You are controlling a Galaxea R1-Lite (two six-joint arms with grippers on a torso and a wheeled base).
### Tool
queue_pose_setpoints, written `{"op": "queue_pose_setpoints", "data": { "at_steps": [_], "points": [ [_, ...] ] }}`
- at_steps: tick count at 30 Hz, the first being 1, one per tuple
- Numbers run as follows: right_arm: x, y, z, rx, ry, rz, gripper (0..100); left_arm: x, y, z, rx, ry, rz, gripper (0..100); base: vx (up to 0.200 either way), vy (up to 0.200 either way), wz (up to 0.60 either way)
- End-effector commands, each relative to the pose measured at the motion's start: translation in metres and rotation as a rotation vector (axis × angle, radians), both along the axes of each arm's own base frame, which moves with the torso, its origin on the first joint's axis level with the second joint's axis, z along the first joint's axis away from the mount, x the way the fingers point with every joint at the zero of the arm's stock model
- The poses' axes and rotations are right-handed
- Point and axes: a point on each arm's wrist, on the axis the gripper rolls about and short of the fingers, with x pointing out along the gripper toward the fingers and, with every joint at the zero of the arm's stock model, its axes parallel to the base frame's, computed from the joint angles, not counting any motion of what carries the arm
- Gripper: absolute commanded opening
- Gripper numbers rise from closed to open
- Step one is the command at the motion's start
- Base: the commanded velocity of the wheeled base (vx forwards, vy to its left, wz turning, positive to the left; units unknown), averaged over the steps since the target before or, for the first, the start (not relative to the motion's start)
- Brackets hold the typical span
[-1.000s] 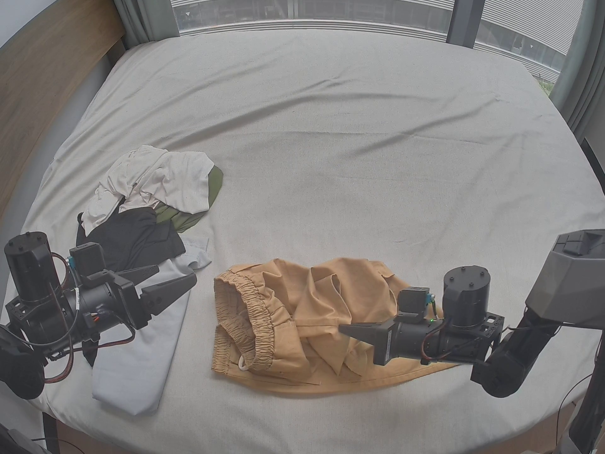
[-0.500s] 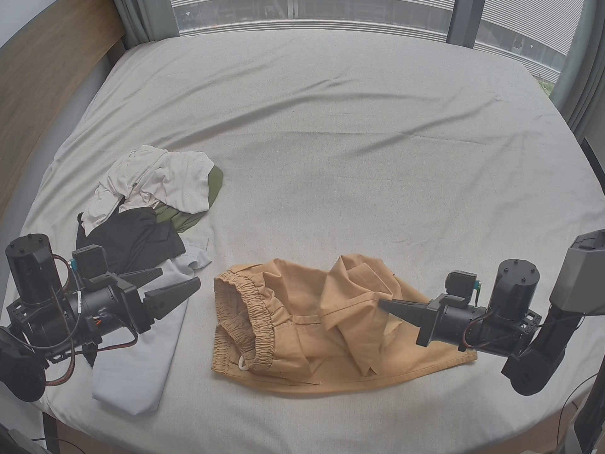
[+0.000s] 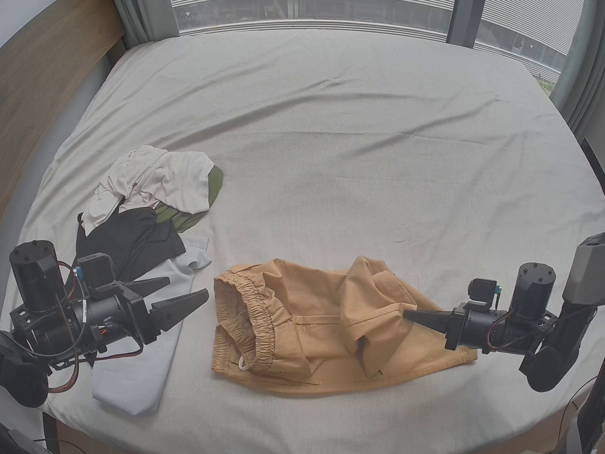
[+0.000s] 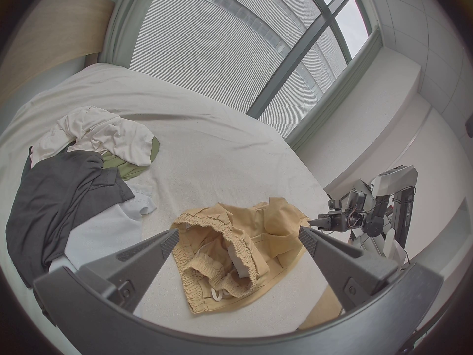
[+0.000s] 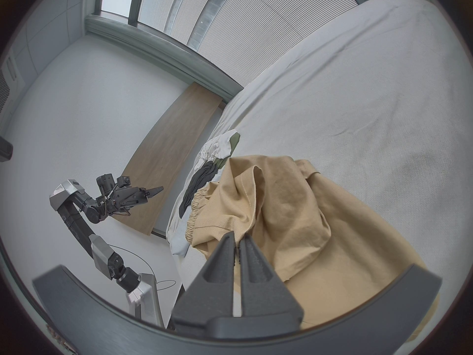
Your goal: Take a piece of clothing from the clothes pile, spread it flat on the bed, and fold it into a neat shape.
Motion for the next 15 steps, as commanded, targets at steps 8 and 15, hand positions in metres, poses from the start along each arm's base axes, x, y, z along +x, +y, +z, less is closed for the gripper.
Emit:
{"op": "queue_pose_setpoints", "data": {
  "at_steps": [8,15],
  "points": [
    [0.008,-0.004,-0.024,-0.024,0.074,-0.011,0,-0.001,0.000,-0.001,0.000,0.003,-0.002,100,0.000,0.000,0.00],
    [0.008,-0.007,-0.022,-0.008,0.074,0.026,100,-0.001,0.000,0.000,0.000,0.001,-0.002,100,0.000,0.000,0.00]
  ]
}}
